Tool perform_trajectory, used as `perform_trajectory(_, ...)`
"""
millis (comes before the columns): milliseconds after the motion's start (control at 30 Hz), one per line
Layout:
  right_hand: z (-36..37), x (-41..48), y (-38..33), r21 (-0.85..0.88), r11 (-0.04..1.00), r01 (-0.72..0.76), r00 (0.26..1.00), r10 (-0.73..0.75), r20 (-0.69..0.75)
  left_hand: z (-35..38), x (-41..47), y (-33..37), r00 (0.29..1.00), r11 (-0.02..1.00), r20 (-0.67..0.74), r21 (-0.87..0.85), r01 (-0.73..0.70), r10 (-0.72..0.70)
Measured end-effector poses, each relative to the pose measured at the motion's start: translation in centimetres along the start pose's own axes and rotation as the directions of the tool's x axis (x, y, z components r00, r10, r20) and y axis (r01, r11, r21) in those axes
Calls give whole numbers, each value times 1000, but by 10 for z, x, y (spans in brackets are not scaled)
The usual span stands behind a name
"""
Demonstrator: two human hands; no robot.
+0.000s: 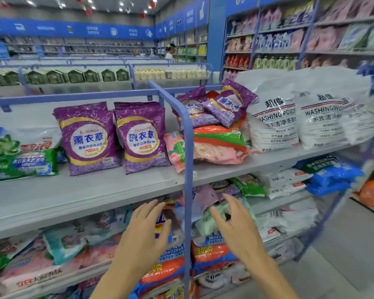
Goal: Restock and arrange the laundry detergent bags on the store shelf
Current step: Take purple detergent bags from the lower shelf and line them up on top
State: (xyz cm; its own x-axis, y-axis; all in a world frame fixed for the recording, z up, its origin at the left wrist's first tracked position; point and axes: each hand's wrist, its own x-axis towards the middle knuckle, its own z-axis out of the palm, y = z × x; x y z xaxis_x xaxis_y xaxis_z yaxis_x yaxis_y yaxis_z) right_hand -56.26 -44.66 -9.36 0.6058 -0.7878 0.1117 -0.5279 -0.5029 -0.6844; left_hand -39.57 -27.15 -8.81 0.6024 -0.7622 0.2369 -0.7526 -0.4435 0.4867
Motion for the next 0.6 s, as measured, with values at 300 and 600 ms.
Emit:
perform_trajectory(300,-75,58,62,111,994,-1,1000,3,-17,57,58,103,998,998,-53,-46,-42,40)
perform_trajectory(600,-131,130,100,197,976,89,995,-97,33,91,110,162,982,998,-180,-44,45,-52)
